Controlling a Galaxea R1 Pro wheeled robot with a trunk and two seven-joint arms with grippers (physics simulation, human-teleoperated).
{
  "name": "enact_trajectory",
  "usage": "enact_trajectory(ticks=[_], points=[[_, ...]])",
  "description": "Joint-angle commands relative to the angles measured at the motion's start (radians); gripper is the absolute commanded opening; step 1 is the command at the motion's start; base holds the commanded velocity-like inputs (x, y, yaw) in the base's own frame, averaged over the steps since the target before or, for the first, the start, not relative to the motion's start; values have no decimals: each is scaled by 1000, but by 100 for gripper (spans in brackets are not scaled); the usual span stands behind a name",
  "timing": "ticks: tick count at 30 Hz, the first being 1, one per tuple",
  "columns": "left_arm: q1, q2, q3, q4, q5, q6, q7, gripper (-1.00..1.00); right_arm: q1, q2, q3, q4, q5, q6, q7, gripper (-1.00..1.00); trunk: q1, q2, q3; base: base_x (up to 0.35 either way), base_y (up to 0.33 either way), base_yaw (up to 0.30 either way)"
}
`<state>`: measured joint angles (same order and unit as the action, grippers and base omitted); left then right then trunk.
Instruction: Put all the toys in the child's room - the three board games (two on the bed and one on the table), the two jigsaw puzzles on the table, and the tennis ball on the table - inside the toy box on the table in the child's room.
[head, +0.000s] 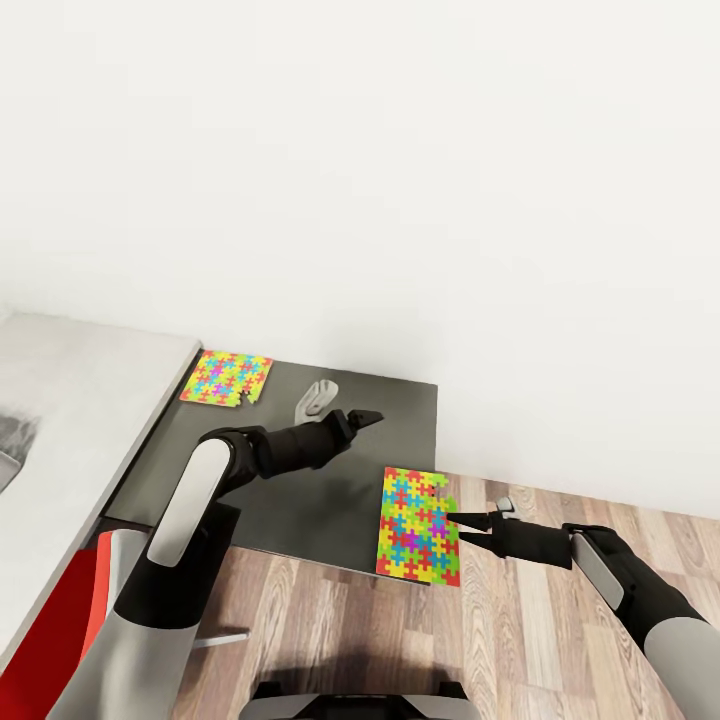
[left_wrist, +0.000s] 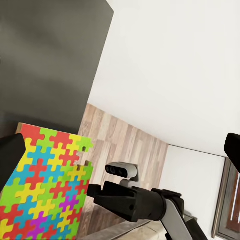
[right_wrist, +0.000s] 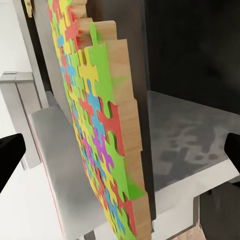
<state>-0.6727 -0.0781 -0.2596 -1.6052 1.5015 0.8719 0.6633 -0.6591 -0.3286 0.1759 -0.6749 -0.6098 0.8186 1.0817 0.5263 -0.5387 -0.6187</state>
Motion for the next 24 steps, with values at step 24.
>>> enact_trajectory(ticks=[24], points=[[0,-2,0,-1,9,1,12,100,0,-1,3,-2,-6,5,-6,100,0,-1,-1,0,0,127]])
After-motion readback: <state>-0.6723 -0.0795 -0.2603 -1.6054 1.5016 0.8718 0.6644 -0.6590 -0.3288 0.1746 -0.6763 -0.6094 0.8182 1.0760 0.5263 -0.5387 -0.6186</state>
